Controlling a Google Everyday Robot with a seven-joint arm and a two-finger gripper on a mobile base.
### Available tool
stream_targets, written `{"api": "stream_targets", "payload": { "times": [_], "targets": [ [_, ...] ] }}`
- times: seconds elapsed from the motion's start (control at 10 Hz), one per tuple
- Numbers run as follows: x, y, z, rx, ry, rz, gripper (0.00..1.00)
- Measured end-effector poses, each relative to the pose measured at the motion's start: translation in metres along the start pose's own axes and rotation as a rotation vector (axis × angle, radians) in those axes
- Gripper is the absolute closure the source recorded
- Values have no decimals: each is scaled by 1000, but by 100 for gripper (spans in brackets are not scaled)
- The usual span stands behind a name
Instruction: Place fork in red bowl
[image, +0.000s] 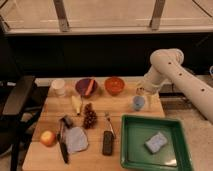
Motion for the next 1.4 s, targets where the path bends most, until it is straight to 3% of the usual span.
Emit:
{"api": "stream_targets", "payload": {
  "times": [0.2,0.5,0.7,0.9,1.0,1.1,1.4],
  "targets": [
    [-6,-6,2,-16,0,-64,20],
    [-40,-30,12,-41,-9,-252,20],
    [-69,-46,24,-55,-16,-407,20],
    [-92,-55,34,-46,-22,-556,20],
    [-108,-58,40,-42,-42,-699,20],
    [-116,-58,44,-39,-54,-783,20],
    [-127,-60,48,-36,-69,-879,20]
  ]
}}
